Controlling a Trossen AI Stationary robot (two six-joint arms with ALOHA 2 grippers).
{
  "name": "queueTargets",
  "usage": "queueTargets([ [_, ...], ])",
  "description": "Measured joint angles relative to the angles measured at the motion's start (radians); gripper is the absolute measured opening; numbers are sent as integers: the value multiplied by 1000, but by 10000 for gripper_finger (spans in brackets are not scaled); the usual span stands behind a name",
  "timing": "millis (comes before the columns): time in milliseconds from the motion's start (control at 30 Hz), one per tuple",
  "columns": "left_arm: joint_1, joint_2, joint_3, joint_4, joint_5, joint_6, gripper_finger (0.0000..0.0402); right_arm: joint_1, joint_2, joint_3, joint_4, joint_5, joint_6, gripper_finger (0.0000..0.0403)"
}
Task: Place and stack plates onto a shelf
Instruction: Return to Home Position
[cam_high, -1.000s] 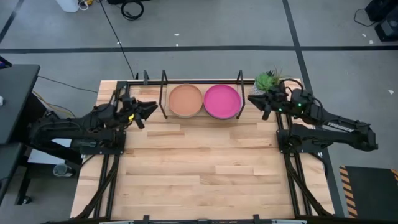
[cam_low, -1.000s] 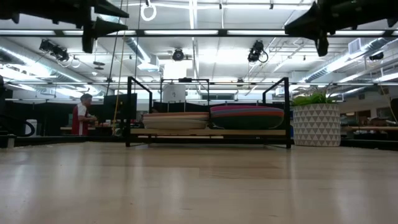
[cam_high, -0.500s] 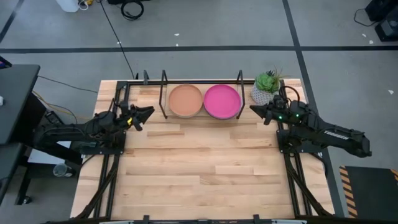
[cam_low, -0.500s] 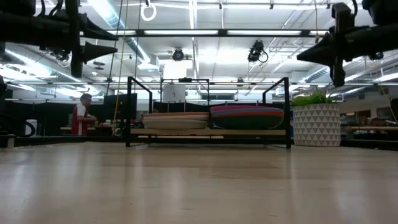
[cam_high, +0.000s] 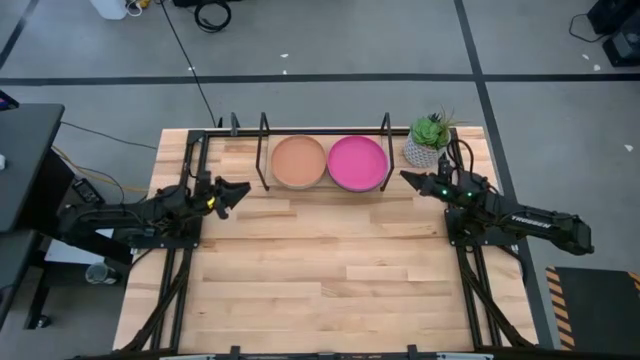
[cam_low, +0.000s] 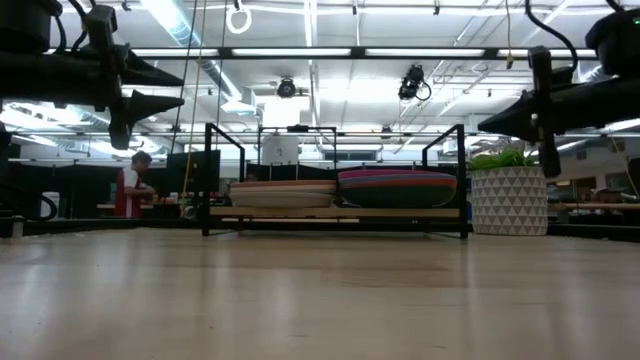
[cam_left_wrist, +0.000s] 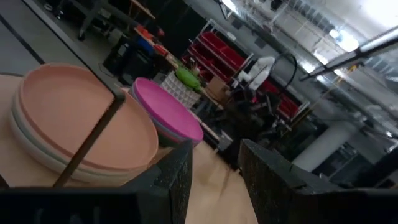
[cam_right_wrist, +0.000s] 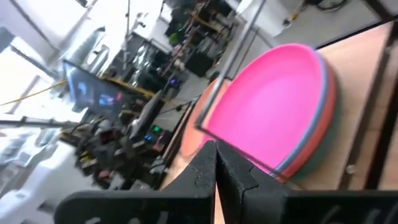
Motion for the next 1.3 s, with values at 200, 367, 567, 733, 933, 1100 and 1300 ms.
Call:
queueTargets([
  [200,0,1,0,-9,9,48,141,0,1,-3,-16,57,-78,10],
  [367,1,1,0,-57,-116,245,141,0,3,-3,-80,-24,-593,10],
  [567,2,6,0,-143,-190,726,141,0,9,-3,-79,-57,-1017,10],
  [733,2,6,-1,-147,-191,838,141,0,9,-3,-78,-57,-1028,10],
  [933,2,6,-1,-147,-191,838,141,0,9,-3,-74,-58,-1026,10],
  [1100,2,6,-1,-147,-191,838,141,0,9,-3,-74,-58,-1026,10],
  [1300,2,6,-1,-147,-191,838,141,0,9,-3,-74,-58,-1026,10],
])
